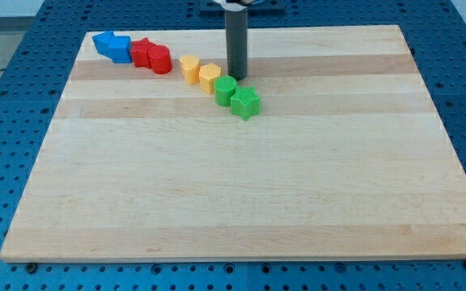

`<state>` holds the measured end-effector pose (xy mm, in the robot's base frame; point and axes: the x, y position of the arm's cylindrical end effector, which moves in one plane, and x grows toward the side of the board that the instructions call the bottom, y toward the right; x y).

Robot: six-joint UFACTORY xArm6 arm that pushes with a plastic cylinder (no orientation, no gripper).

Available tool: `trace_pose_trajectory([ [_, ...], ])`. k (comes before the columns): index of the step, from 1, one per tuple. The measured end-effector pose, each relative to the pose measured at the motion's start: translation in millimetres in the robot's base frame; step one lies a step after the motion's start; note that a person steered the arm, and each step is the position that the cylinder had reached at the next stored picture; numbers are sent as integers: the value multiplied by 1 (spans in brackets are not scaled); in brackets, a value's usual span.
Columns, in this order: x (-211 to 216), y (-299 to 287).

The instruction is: Adjust the green blocks and yellow hexagon to form a diagonal line

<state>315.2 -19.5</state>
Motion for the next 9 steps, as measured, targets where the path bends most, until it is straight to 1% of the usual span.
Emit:
trace_pose_trajectory([
  [1, 0, -31],
  [2, 0, -36],
  [3, -5, -12],
  [4, -17, 42],
  [5, 63, 144],
  [6, 176, 117],
  [7, 156, -21],
  [8, 86, -93],
  [9, 51, -104],
])
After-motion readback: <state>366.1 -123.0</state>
